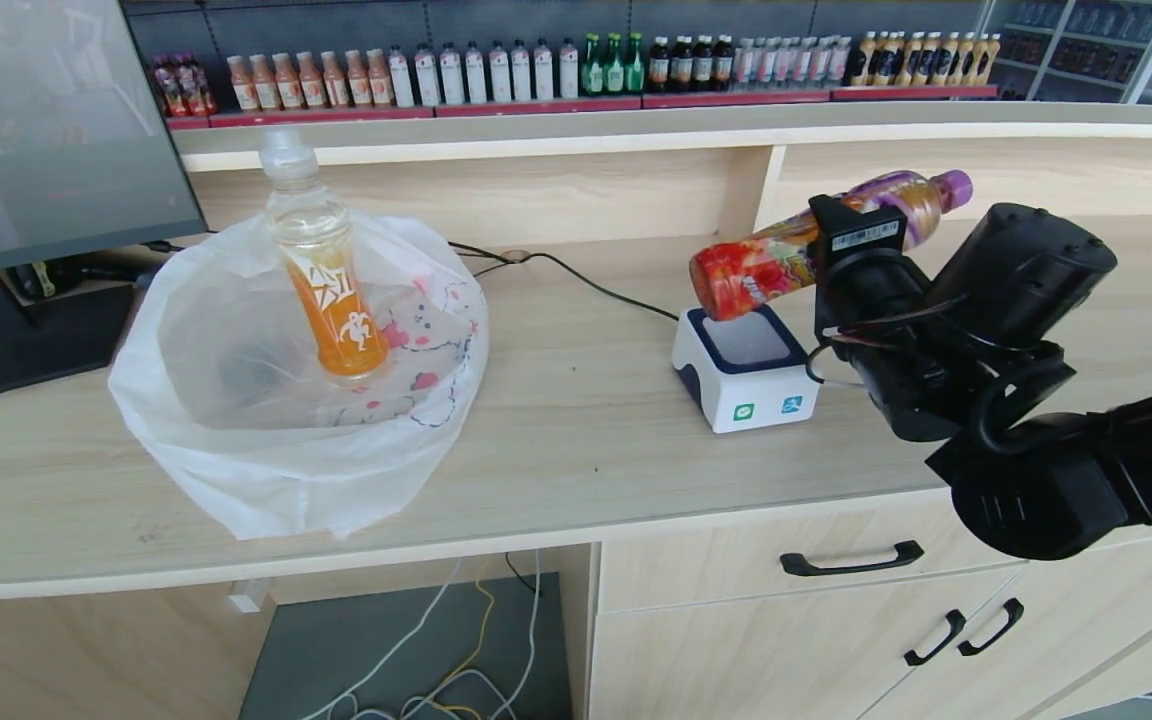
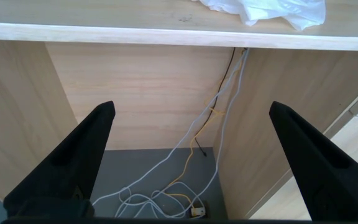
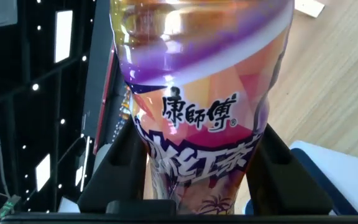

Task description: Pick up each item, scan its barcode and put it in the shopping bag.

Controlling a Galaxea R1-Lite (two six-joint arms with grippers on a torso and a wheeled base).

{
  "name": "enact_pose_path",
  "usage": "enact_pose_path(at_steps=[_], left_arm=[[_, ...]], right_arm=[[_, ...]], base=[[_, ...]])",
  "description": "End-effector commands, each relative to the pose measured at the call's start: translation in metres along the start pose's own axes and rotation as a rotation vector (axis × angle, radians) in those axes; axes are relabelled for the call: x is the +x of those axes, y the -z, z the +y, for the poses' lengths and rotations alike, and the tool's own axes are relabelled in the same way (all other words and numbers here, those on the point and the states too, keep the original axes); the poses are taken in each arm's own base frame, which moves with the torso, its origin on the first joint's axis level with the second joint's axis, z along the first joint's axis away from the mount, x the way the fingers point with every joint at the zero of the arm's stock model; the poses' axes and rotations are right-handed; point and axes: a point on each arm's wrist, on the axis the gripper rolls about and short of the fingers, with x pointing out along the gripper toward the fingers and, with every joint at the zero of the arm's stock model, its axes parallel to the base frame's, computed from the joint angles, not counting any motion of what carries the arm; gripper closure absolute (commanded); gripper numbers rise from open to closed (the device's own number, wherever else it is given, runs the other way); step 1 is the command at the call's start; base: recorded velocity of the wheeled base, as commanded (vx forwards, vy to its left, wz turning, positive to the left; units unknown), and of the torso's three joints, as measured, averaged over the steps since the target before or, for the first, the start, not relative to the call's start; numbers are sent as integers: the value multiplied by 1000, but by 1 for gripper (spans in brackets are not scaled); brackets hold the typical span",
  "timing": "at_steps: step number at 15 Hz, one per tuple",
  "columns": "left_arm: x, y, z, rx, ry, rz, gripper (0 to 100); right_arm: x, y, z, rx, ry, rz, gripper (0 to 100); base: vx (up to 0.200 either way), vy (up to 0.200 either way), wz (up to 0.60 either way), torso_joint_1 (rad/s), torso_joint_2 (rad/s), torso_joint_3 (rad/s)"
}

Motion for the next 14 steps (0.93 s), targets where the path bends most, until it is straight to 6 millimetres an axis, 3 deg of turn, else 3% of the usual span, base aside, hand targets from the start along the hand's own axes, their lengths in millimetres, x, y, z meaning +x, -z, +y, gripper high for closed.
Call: enact_pose_path(at_steps=[1,14], left_arm=[[0,0,0,0,-2,1,0],[0,0,0,-2,0,1,0]], right_arm=[[2,3,-7,-8,15,5,100],[-7,1,-13,25,45,19,100]], base=[[0,0,0,0,0,0],[0,0,0,0,0,0]])
